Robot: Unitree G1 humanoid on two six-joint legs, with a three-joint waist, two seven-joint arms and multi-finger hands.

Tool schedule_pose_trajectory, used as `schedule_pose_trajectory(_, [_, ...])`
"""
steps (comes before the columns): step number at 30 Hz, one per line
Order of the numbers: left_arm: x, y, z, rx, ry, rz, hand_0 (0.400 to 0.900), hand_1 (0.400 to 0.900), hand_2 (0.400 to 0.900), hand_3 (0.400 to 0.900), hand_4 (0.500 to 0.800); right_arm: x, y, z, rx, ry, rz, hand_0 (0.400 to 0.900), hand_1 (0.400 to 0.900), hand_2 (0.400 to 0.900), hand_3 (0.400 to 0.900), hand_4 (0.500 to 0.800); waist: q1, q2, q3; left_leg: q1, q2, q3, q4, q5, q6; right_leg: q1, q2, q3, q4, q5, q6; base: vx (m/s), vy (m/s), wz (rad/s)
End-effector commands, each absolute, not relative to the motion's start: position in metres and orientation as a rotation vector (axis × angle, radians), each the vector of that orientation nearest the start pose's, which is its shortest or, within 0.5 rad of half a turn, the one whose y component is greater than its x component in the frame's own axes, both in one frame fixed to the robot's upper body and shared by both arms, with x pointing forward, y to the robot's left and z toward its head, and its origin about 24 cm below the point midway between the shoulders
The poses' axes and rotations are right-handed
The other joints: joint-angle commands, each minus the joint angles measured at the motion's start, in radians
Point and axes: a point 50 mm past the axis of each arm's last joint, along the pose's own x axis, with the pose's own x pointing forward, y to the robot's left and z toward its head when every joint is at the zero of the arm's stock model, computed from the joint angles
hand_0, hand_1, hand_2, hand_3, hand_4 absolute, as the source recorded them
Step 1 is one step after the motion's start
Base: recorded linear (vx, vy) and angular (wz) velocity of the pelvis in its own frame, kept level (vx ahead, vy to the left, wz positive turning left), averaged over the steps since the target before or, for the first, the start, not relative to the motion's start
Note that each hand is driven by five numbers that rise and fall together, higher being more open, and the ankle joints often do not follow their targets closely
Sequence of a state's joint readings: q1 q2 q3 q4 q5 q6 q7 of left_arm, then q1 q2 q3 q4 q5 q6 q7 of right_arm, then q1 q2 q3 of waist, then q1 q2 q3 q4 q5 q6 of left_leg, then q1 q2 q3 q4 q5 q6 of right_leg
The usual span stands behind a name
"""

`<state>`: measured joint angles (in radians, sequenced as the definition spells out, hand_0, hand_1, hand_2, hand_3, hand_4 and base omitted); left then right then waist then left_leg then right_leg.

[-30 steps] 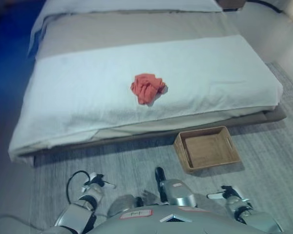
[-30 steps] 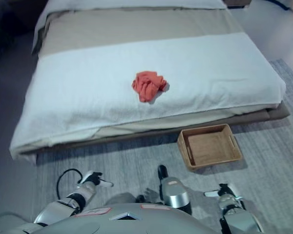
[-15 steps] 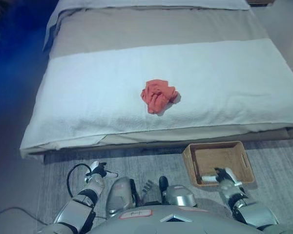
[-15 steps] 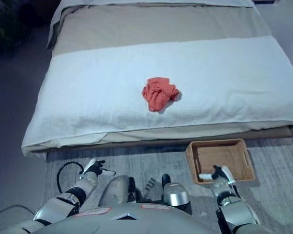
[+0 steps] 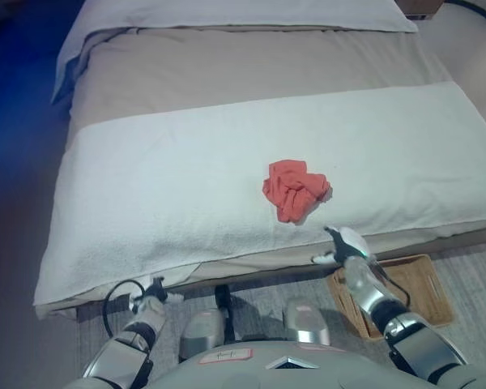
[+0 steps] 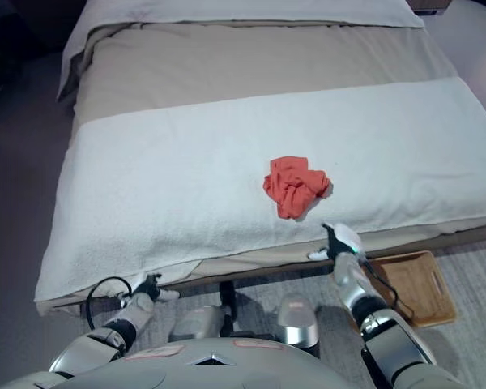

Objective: Put the clothes on the bed into the basket.

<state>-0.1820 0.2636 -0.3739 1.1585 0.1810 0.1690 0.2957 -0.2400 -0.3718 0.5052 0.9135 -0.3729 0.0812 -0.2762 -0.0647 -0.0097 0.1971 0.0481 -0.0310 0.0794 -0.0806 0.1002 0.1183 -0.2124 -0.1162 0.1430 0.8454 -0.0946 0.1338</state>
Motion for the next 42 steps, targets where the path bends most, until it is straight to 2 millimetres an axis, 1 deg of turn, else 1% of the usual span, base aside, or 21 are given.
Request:
schedule_pose_trajectory(1, [0.187,0.236,-0.124,0.851,0.963,0.112,0.900,0.900,0.900,0.900,0.800,0.298,-0.220,-0.026,-1.205,0.334,0.030,0.900,0.900,0.900,0.900,0.800,-0.009,0.040,0.000,-0.012,0.040,-0.028,-0.007,-0.011,-0.115,0.019,0.061,-0.126,-0.437,0.118,-0.051,0.45,0.042,0.52])
schedule_pose_trajectory(2, [0.188,0.235,-0.123,0.841,0.961,0.119,0.900,0.900,0.900,0.900,0.800,0.303,-0.217,-0.021,-1.205,0.311,0.025,0.900,0.900,0.900,0.900,0.800,-0.014,0.034,-0.006,-0.003,0.031,-0.032,-0.007,-0.027,-0.124,0.035,0.081,-0.126,-0.630,0.126,-0.040,0.25,-0.009,0.28])
schedule_pose_trajectory(3, [0.188,0.235,-0.123,0.841,0.960,0.119,0.900,0.900,0.900,0.900,0.800,0.303,-0.217,-0.021,-1.205,0.311,0.025,0.900,0.900,0.900,0.900,0.800,-0.014,0.036,-0.005,-0.003,0.033,-0.033,-0.007,-0.026,-0.124,0.042,0.083,-0.127,-0.642,0.133,-0.041,0.26,-0.023,0.25])
schedule_pose_trajectory(4, [0.188,0.237,-0.123,0.838,0.968,0.125,0.900,0.900,0.900,0.900,0.800,0.305,-0.213,-0.019,-1.188,0.297,0.028,0.900,0.900,0.900,0.900,0.800,-0.013,0.027,-0.007,0.004,0.025,-0.035,-0.007,-0.042,-0.129,0.040,0.083,-0.124,-0.780,0.167,-0.026,0.21,-0.015,0.27])
schedule_pose_trajectory(5, [0.187,0.238,-0.123,0.842,0.972,0.127,0.900,0.900,0.900,0.900,0.800,0.307,-0.209,-0.016,-1.181,0.275,0.027,0.900,0.900,0.900,0.900,0.800,-0.011,0.021,-0.003,0.014,0.020,-0.040,-0.007,-0.053,-0.132,0.048,0.081,-0.118,-0.831,0.189,-0.017,0.31,-0.031,0.39])
schedule_pose_trajectory(6, [0.184,0.241,-0.124,0.845,0.985,0.129,0.900,0.900,0.900,0.900,0.800,0.309,-0.206,-0.012,-1.181,0.250,0.033,0.900,0.900,0.900,0.900,0.800,-0.008,0.014,-0.003,0.025,0.018,-0.043,-0.007,-0.063,-0.133,0.051,0.087,-0.106,-0.846,0.200,-0.013,0.30,-0.037,0.75])
schedule_pose_trajectory(7, [0.179,0.243,-0.126,0.850,1.002,0.130,0.900,0.900,0.900,0.900,0.800,0.308,-0.207,-0.011,-1.179,0.246,0.029,0.900,0.900,0.900,0.900,0.800,-0.012,0.008,-0.006,0.034,0.011,-0.064,-0.007,-0.076,-0.133,0.057,0.098,-0.064,-0.847,0.199,-0.018,0.36,-0.053,0.76])
schedule_pose_trajectory(9, [0.163,0.248,-0.132,0.856,1.066,0.139,0.900,0.900,0.900,0.900,0.800,0.298,-0.205,-0.023,-1.166,0.286,0.059,0.900,0.900,0.900,0.900,0.800,0.005,0.005,-0.017,0.041,0.013,-0.092,-0.007,-0.086,-0.136,0.083,0.082,-0.094,-0.850,0.206,-0.032,0.36,-0.107,0.82])
schedule_pose_trajectory(10, [0.162,0.248,-0.132,0.856,1.066,0.139,0.900,0.900,0.900,0.900,0.800,0.298,-0.205,-0.023,-1.166,0.286,0.059,0.900,0.900,0.900,0.900,0.800,0.002,0.005,-0.018,0.040,0.013,-0.095,-0.007,-0.085,-0.136,0.084,0.081,-0.098,-0.851,0.206,-0.032,0.24,-0.121,0.64])
schedule_pose_trajectory(12, [0.156,0.247,-0.136,0.867,1.093,0.119,0.900,0.900,0.900,0.900,0.800,0.295,-0.202,-0.028,-1.167,0.292,0.075,0.900,0.900,0.900,0.900,0.800,0.003,0.019,-0.032,0.019,0.020,-0.114,-0.007,-0.088,-0.150,0.099,0.076,-0.142,-0.884,0.205,-0.041,0.22,-0.109,0.52])
schedule_pose_trajectory(16, [0.151,0.248,-0.138,0.866,1.123,0.126,0.900,0.900,0.900,0.900,0.800,0.297,-0.199,-0.029,-1.194,0.289,0.090,0.900,0.900,0.900,0.900,0.800,0.003,0.037,-0.027,-0.025,0.028,-0.129,-0.007,-0.081,-0.164,0.081,0.075,-0.168,-0.898,0.202,-0.047,0.12,-0.092,0.31])
schedule_pose_trajectory(19, [0.158,0.246,-0.136,0.867,1.110,0.135,0.900,0.900,0.900,0.900,0.800,0.304,-0.197,-0.025,-1.222,0.282,0.081,0.900,0.900,0.900,0.900,0.800,0.008,0.060,-0.018,-0.097,0.030,-0.135,-0.007,-0.068,-0.176,0.033,0.072,-0.177,-0.919,0.210,-0.049,0.01,-0.065,0.13])
schedule_pose_trajectory(22, [0.166,0.243,-0.134,0.864,1.081,0.140,0.900,0.900,0.900,0.900,0.800,0.311,-0.206,-0.021,-1.286,0.301,0.044,0.900,0.900,0.900,0.900,0.800,0.014,0.085,-0.007,-0.162,0.028,-0.128,-0.007,-0.053,-0.185,-0.021,0.068,-0.177,-0.933,0.223,-0.047,0.02,-0.038,0.03])
schedule_pose_trajectory(24, [0.173,0.237,-0.132,0.858,1.055,0.131,0.900,0.900,0.900,0.900,0.800,0.313,-0.222,-0.022,-1.341,0.369,0.002,0.900,0.900,0.900,0.900,0.800,0.015,0.106,-0.001,-0.177,0.030,-0.121,-0.007,-0.049,-0.190,-0.033,0.069,-0.172,-0.933,0.218,-0.049,0.08,-0.045,-0.04])
schedule_pose_trajectory(25, [0.173,0.237,-0.132,0.858,1.055,0.131,0.900,0.900,0.900,0.900,0.800,0.313,-0.222,-0.022,-1.341,0.368,0.001,0.900,0.900,0.900,0.900,0.800,0.015,0.106,-0.001,-0.177,0.030,-0.121,-0.007,-0.049,-0.190,-0.033,0.070,-0.171,-0.933,0.218,-0.049,0.10,-0.040,-0.10])
schedule_pose_trajectory(27, [0.179,0.232,-0.130,0.865,1.037,0.122,0.900,0.900,0.900,0.900,0.800,0.309,-0.234,-0.028,-1.380,0.438,-0.016,0.900,0.900,0.900,0.900,0.800,0.012,0.126,-0.002,-0.175,0.028,-0.120,-0.007,-0.052,-0.190,-0.031,0.070,-0.163,-0.933,0.211,-0.051,0.07,-0.016,-0.08])
schedule_pose_trajectory(33, [0.191,0.221,-0.127,0.874,0.997,0.109,0.900,0.900,0.900,0.900,0.800,0.300,-0.233,-0.041,-1.482,0.491,0.033,0.900,0.900,0.900,0.900,0.800,0.002,0.159,-0.026,-0.145,0.024,-0.103,-0.007,-0.075,-0.183,-0.006,0.068,-0.140,-0.933,0.190,-0.052,0.08,0.009,-0.17])
schedule_pose_trajectory(34, [0.191,0.221,-0.127,0.874,0.997,0.109,0.900,0.900,0.900,0.900,0.800,0.300,-0.233,-0.041,-1.482,0.491,0.033,0.441,0.441,0.441,0.441,0.525,0.002,0.159,-0.026,-0.145,0.024,-0.103,-0.007,-0.075,-0.183,-0.006,0.068,-0.140,-0.933,0.190,-0.052,0.06,0.018,-0.16])
schedule_pose_trajectory(35, [0.194,0.217,-0.126,0.867,0.983,0.110,0.900,0.900,0.900,0.900,0.800,0.299,-0.233,-0.041,-1.509,0.481,0.037,0.400,0.400,0.400,0.400,0.500,-0.004,0.169,-0.035,-0.139,0.023,-0.096,-0.007,-0.081,-0.181,-0.004,0.067,-0.134,-0.933,0.189,-0.051,0.06,0.020,-0.14])
schedule_pose_trajectory(40, [0.196,0.210,-0.127,0.855,0.975,0.099,0.900,0.900,0.900,0.900,0.800,0.294,-0.238,-0.045,-1.530,0.512,0.031,0.400,0.400,0.400,0.400,0.500,-0.012,0.186,-0.049,-0.127,0.023,-0.082,-0.007,-0.090,-0.180,0.003,0.066,-0.123,-0.933,0.184,-0.049,0.05,0.007,-0.08])
schedule_pose_trajectory(42, [0.194,0.208,-0.128,0.850,0.978,0.093,0.900,0.900,0.900,0.900,0.800,0.290,-0.252,-0.045,-1.553,0.549,0.006,0.400,0.400,0.400,0.400,0.500,-0.019,0.194,-0.052,-0.108,0.022,-0.079,-0.007,-0.097,-0.179,0.023,0.065,-0.120,-0.933,0.176,-0.050,0.05,-0.007,-0.08])
